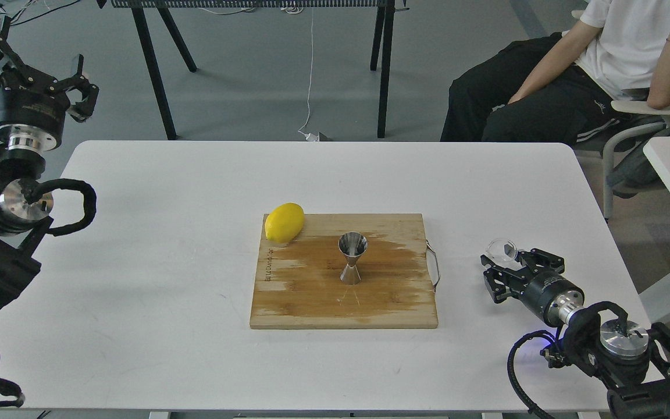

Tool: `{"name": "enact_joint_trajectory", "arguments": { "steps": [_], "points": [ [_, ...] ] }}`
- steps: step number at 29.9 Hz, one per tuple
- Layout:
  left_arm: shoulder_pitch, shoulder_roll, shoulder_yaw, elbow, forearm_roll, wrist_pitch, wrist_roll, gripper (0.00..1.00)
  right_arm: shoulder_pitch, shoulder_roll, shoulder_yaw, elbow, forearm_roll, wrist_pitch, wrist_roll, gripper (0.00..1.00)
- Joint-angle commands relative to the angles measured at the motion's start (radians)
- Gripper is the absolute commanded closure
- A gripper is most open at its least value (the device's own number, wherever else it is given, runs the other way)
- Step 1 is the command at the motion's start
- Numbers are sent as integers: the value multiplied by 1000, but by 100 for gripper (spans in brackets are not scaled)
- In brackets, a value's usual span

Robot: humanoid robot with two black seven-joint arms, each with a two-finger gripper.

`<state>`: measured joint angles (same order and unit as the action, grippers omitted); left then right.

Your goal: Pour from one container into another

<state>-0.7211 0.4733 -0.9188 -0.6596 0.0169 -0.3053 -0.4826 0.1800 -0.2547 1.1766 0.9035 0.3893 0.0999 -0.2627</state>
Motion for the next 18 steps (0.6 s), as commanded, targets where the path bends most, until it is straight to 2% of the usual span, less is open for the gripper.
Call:
{"name": "enact_joint_trajectory", "arguments": {
  "steps": [1, 6, 10, 13, 16, 18],
  "points": [
    [-1, 2, 0, 0, 0, -1, 1, 0, -5, 0, 0, 0, -1, 0, 2, 52],
    [-1, 1, 0, 0, 0, -1, 1, 0, -10, 0, 0, 0, -1, 0, 3, 43],
    [-1, 1, 2, 0, 0, -1, 1, 0, -11, 0, 0, 0, -1, 0, 25, 35],
    [-1, 1, 0, 0, 0, -1, 1, 0, -10, 0, 0, 0, -1, 0, 28, 33],
    [-3, 1, 1, 0, 0, -1, 1, 0, -11, -1, 14, 11, 0, 3, 28, 10],
    [-3, 1, 0, 0, 0, -3, 1, 0, -11, -6, 38, 17, 0, 15, 28, 6]
  ]
}}
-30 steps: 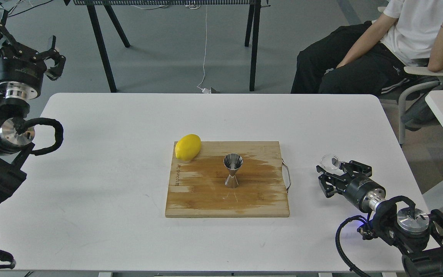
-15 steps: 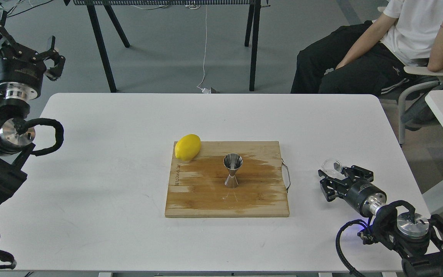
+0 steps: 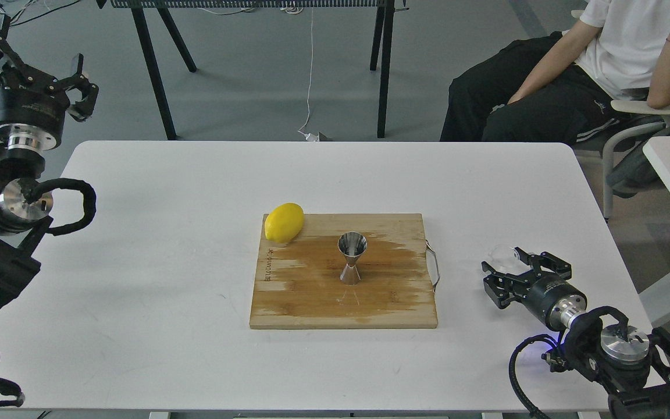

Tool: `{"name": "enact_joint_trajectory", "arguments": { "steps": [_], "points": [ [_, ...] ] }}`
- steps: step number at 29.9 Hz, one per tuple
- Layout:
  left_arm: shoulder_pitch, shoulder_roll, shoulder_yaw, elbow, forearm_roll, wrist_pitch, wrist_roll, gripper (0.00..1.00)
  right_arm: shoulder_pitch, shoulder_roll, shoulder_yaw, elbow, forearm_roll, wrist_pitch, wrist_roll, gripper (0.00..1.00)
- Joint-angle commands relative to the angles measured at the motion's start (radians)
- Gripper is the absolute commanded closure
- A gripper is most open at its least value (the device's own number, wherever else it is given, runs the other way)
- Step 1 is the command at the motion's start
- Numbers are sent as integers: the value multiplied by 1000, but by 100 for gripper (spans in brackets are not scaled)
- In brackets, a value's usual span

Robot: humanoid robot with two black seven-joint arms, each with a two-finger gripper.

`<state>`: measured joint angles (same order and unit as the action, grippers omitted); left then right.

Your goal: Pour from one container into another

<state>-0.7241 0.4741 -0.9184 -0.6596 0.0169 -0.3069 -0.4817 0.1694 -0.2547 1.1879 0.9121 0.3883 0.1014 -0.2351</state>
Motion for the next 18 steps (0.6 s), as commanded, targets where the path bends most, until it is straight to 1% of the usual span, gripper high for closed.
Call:
{"name": "enact_joint_trajectory", "arguments": {
  "steps": [1, 4, 8, 10, 18],
  "points": [
    [0, 1, 0, 0, 0, -1, 0, 0, -1, -9, 38, 11, 1, 17, -1, 5],
    [0, 6, 1, 0, 0, -3, 2, 0, -1, -32, 56, 37, 0, 65, -12, 2],
    [0, 8, 1, 0, 0, -3, 2, 0, 7, -86, 41, 76, -12, 213, -12, 1],
    [0, 6, 1, 0, 0, -1, 2, 0, 18, -90, 36, 80, -22, 262, -9, 1],
    [-1, 3, 1, 0, 0, -1, 2, 0, 162, -100, 55, 65, -134, 316, 5, 0]
  ]
}}
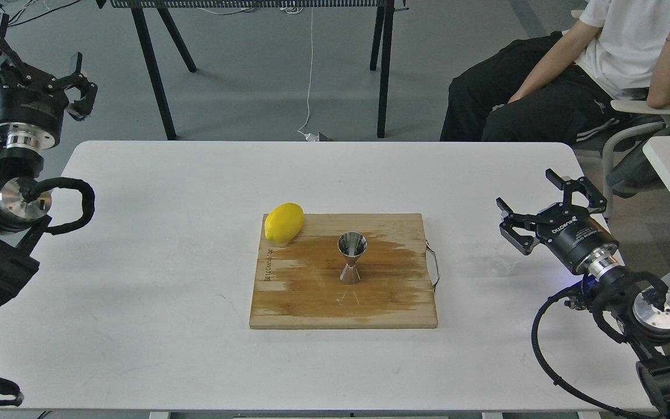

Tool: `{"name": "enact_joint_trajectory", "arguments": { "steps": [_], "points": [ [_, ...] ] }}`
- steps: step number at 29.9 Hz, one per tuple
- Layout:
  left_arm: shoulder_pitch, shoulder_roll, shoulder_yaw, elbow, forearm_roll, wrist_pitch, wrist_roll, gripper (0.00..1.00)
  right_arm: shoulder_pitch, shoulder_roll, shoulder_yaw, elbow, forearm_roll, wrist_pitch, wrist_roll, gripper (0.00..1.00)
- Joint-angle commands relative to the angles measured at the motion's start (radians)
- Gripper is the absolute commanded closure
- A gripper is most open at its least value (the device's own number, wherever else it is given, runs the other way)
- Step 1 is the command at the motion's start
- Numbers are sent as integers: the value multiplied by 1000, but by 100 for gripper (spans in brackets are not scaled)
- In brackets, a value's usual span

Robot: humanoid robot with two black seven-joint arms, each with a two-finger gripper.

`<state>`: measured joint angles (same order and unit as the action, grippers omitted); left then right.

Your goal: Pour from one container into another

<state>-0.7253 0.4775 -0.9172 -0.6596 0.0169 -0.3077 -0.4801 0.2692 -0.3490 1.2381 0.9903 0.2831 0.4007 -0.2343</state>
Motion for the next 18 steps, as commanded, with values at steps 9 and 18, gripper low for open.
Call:
{"name": "enact_joint_trajectory", "arguments": {
  "steps": [9, 18],
  "points": [
    [1, -8, 1, 0, 0, -1, 0, 0, 261, -13, 4, -133, -108, 27, 185, 0],
    [4, -30, 6, 0, 2, 2, 9, 0, 442, -5, -8, -306, -108, 88, 270, 0]
  ]
}}
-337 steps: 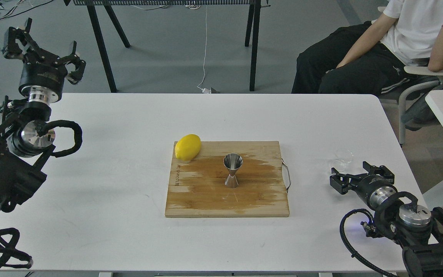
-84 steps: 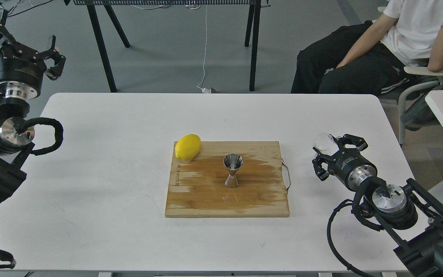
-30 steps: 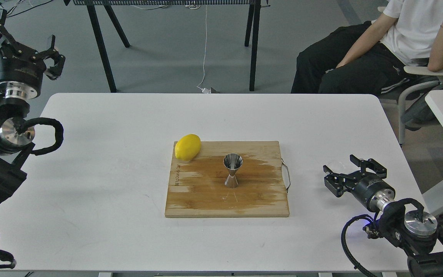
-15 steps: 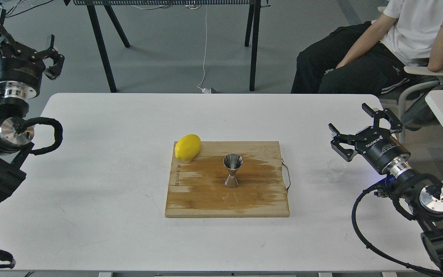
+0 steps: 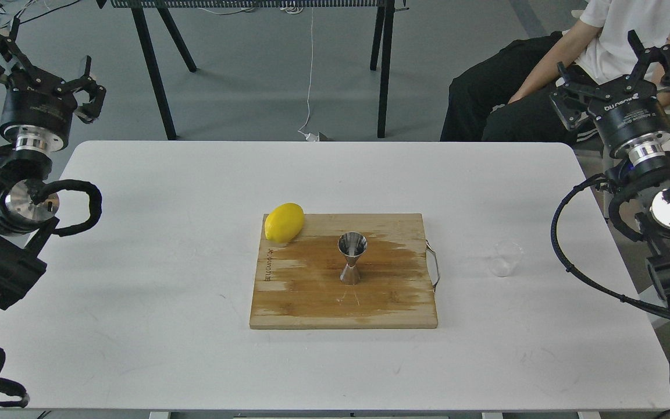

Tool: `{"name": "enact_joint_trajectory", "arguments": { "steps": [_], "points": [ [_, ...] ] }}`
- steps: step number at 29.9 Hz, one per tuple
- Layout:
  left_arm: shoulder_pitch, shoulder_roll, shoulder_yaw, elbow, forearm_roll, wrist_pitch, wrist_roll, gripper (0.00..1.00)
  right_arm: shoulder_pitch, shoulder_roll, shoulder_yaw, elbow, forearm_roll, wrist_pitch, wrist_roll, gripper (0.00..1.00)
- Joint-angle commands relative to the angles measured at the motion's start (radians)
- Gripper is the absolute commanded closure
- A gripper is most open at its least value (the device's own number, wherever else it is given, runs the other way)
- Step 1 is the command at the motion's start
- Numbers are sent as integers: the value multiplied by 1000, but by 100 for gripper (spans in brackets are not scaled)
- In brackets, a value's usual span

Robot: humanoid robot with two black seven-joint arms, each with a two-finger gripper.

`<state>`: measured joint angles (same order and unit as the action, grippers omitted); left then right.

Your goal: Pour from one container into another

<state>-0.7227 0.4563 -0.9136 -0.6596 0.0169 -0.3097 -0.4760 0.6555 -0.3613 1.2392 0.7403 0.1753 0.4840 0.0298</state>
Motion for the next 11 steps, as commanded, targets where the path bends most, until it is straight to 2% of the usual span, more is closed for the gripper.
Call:
{"name": "enact_joint_trajectory", "arguments": {
  "steps": [1, 4, 11],
  "points": [
    [2, -8, 2, 0, 2, 4, 5, 0, 74, 10, -10, -82, 0, 5, 7, 0],
    [3, -11, 4, 0, 5, -3, 8, 0, 110, 13, -12, -125, 1, 5, 5, 0],
    [2, -14, 4, -2, 5, -12, 7, 0, 115, 13, -14, -124, 3, 5, 5, 0]
  ]
}}
